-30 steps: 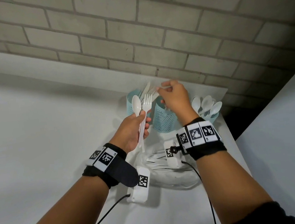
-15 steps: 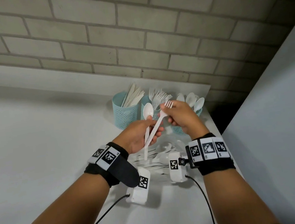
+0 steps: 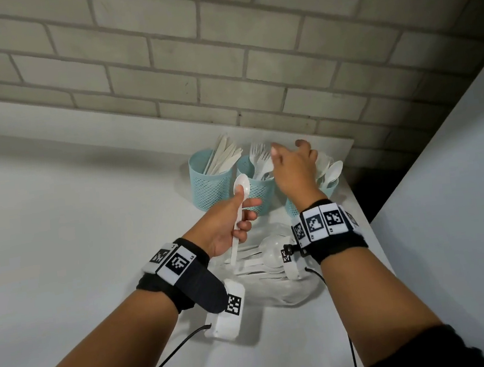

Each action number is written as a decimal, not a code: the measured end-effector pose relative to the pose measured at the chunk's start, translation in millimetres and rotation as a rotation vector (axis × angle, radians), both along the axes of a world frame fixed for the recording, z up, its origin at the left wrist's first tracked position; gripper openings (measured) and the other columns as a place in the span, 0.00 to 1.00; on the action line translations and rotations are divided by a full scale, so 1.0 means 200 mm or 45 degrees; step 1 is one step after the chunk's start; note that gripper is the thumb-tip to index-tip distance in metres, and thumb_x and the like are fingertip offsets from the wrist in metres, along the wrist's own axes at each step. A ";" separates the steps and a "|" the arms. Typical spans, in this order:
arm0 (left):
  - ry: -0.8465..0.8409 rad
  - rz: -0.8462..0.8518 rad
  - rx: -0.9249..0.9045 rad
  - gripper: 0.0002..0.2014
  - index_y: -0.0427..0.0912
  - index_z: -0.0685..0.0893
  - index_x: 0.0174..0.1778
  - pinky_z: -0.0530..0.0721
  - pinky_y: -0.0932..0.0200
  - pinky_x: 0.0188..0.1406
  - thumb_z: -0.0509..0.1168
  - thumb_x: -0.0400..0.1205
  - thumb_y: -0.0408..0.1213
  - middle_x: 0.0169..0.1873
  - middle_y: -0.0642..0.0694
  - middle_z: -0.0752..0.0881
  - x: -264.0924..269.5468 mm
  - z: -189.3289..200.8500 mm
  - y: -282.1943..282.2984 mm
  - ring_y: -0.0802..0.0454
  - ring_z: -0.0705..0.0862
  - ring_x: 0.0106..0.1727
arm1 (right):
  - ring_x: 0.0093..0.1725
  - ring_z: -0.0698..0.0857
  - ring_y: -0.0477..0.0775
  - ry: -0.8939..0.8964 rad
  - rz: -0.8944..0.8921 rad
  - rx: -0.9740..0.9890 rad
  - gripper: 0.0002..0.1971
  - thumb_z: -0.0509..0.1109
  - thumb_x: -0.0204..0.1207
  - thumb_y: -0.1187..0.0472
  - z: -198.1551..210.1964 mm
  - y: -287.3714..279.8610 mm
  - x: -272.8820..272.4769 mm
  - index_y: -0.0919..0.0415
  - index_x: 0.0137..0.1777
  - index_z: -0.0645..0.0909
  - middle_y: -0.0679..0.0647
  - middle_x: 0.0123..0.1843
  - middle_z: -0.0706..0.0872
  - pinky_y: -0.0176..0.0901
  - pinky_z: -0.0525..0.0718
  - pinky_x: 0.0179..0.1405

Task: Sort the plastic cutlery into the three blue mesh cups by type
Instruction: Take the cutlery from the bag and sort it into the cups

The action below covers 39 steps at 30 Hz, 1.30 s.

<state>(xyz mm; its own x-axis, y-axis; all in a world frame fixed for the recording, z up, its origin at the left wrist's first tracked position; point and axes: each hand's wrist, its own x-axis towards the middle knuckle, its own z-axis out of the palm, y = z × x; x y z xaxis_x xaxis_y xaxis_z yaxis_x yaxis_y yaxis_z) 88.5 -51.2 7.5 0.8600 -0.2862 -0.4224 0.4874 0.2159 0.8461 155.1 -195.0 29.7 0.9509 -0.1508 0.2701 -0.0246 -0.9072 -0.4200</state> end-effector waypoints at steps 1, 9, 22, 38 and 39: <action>-0.001 -0.004 -0.004 0.29 0.40 0.82 0.58 0.60 0.70 0.16 0.46 0.85 0.59 0.28 0.50 0.73 0.01 0.00 0.00 0.60 0.64 0.22 | 0.75 0.59 0.67 0.093 0.011 -0.091 0.20 0.49 0.86 0.51 -0.01 0.01 0.00 0.47 0.74 0.70 0.64 0.79 0.57 0.60 0.62 0.73; -0.144 -0.099 -0.029 0.40 0.41 0.82 0.48 0.56 0.68 0.17 0.34 0.79 0.69 0.26 0.51 0.72 0.03 0.06 -0.03 0.60 0.62 0.22 | 0.55 0.81 0.51 0.180 0.540 0.500 0.17 0.62 0.81 0.49 0.16 0.03 -0.16 0.51 0.67 0.78 0.54 0.58 0.83 0.45 0.78 0.61; -0.448 -0.346 0.537 0.20 0.36 0.84 0.48 0.79 0.64 0.47 0.54 0.86 0.49 0.43 0.41 0.83 -0.01 0.00 -0.09 0.51 0.81 0.44 | 0.25 0.81 0.43 -0.338 -0.119 0.922 0.09 0.59 0.84 0.61 0.29 -0.31 -0.21 0.62 0.55 0.80 0.54 0.34 0.84 0.29 0.79 0.22; -0.710 -0.877 1.480 0.33 0.41 0.70 0.71 0.74 0.56 0.65 0.71 0.75 0.52 0.68 0.45 0.77 -0.04 -0.12 -0.02 0.48 0.77 0.67 | 0.74 0.61 0.66 0.039 -0.228 -0.306 0.19 0.58 0.83 0.53 -0.08 -0.33 -0.15 0.48 0.74 0.73 0.62 0.80 0.59 0.58 0.65 0.71; -0.699 -0.878 1.477 0.33 0.42 0.69 0.72 0.74 0.57 0.65 0.70 0.75 0.53 0.69 0.45 0.77 -0.04 -0.12 -0.02 0.48 0.77 0.67 | 0.75 0.58 0.66 0.070 -0.225 -0.303 0.21 0.58 0.83 0.52 -0.07 -0.32 -0.15 0.48 0.76 0.69 0.62 0.81 0.55 0.59 0.63 0.72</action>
<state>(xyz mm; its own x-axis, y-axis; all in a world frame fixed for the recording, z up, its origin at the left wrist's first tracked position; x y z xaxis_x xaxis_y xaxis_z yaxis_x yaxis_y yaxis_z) 80.0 -55.4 -16.9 0.8219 -0.4342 -0.3688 -0.2260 -0.8428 0.4886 124.6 -258.2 16.4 0.9297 -0.2539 0.2669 -0.2077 -0.9596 -0.1896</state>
